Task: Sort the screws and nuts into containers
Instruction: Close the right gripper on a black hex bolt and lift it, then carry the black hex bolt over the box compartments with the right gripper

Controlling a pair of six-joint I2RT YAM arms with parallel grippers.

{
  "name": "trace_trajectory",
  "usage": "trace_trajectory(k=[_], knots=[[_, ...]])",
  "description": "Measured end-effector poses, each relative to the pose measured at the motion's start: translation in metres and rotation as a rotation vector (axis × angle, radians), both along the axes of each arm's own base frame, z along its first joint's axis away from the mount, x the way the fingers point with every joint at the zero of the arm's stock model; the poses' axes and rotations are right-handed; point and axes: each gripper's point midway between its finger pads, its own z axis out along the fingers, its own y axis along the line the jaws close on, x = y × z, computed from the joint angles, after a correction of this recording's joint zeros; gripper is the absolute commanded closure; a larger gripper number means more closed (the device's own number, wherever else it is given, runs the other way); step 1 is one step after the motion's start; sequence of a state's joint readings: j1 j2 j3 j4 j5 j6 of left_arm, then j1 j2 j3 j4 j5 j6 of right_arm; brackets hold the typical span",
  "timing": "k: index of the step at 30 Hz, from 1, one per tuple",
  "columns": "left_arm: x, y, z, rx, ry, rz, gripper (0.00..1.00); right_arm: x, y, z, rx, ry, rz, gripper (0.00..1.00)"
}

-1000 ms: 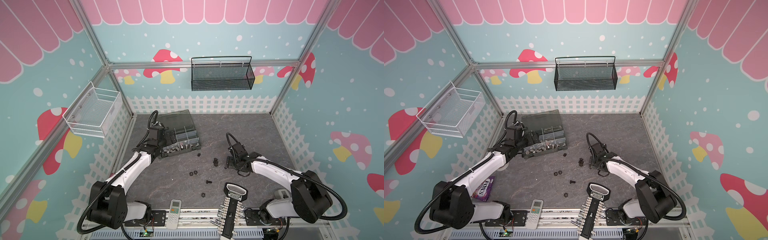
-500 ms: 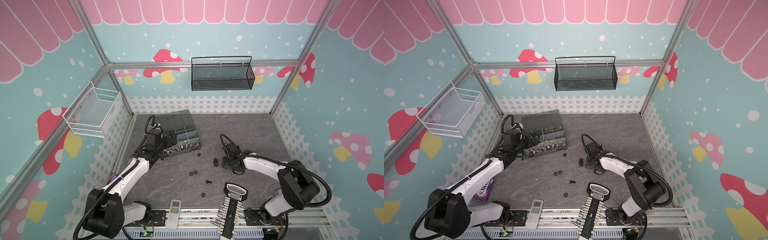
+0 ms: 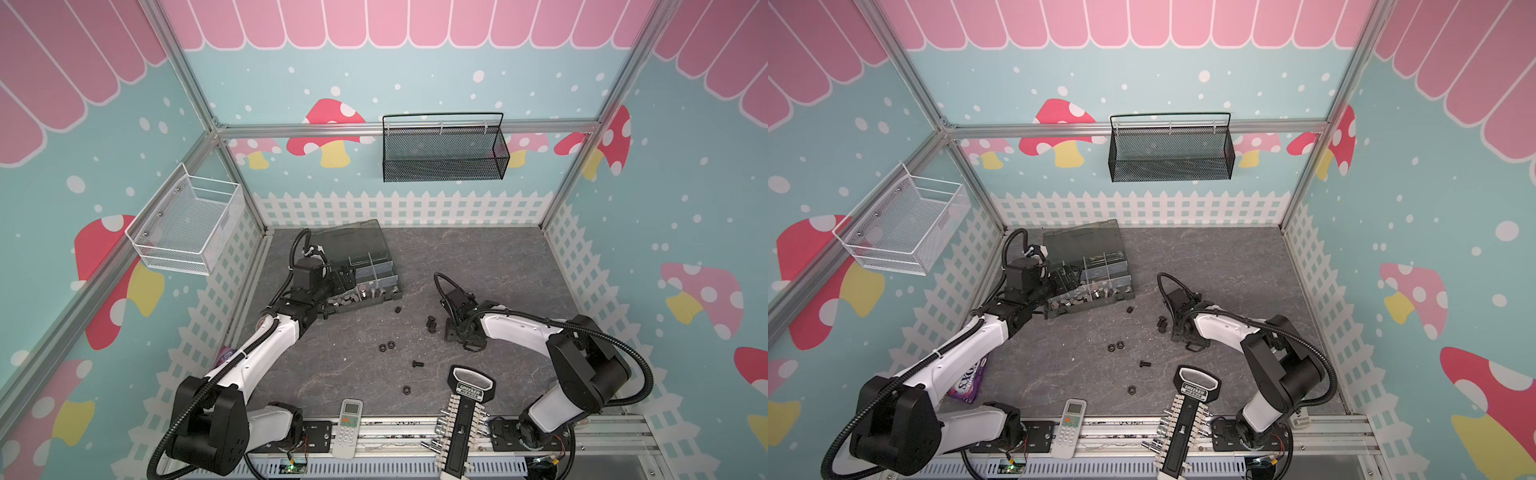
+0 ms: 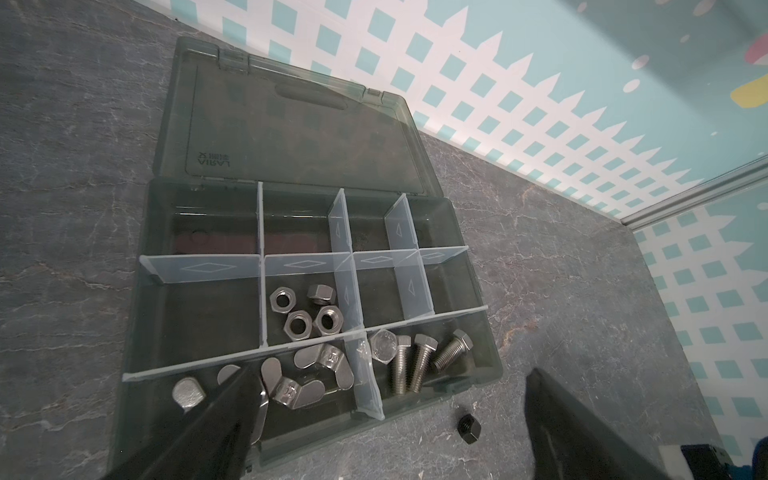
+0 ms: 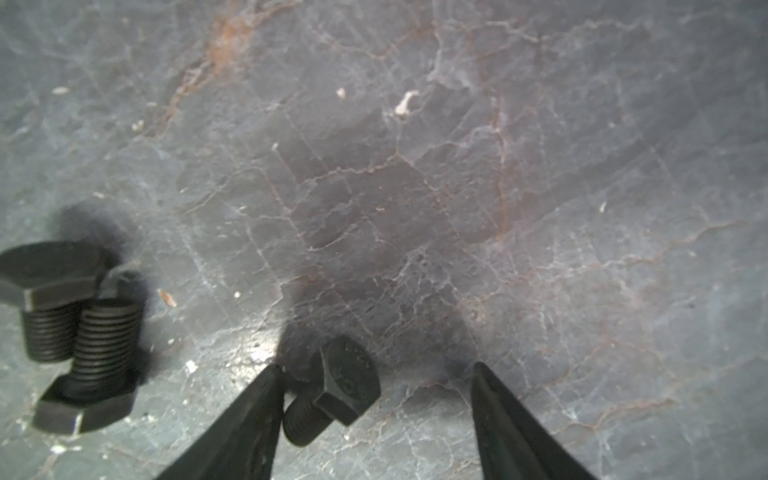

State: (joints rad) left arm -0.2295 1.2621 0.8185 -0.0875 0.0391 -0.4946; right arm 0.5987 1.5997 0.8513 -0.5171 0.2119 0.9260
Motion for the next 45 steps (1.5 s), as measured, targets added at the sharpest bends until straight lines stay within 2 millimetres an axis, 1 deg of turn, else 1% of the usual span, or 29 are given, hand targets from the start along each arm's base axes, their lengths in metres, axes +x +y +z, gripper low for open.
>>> trace_trajectory(k=[4,9,12,15,23,33,36,38,41,45], knots=[[0.0,0.0,0.0,-0.001,-0.001,-0.001,0.01,0.0,0.001,0.0,0.001,-0.001,0.005,0.51],[0.001,-0.001,-0.002,-0.001,0.003,-0.002,0.0,0.0,0.003,0.0,0.003,-0.002,0.015,0.61],[0.001,-0.001,-0.002,0.0,0.005,-0.003,0.0,0.001,0.004,0.001,0.007,-0.005,0.02,0.72],[0.001,-0.001,-0.002,0.0,0.005,-0.003,0.0,0.001,0.005,0.0,0.013,-0.005,0.025,0.78],[0.001,-0.001,-0.002,0.0,0.005,-0.002,0.0,0.003,0.008,0.001,0.026,-0.01,0.034,1.0],[0.001,0.001,-0.003,0.004,0.005,0.005,0.0,0.002,0.01,0.004,0.021,-0.016,0.059,1.0],[0.002,0.003,-0.003,0.01,0.004,0.014,0.0,0.006,0.018,0.014,0.026,-0.044,0.095,1.0],[0.002,0.004,-0.003,0.013,0.003,0.022,0.0,0.015,0.028,0.027,0.035,-0.082,0.12,1.0],[0.002,0.007,-0.003,0.02,0.003,0.039,0.0,0.036,0.047,0.054,0.064,-0.163,0.161,1.0],[-0.001,0.011,-0.004,0.024,0.006,0.059,0.0,0.067,0.077,0.094,0.105,-0.278,0.226,1.0]])
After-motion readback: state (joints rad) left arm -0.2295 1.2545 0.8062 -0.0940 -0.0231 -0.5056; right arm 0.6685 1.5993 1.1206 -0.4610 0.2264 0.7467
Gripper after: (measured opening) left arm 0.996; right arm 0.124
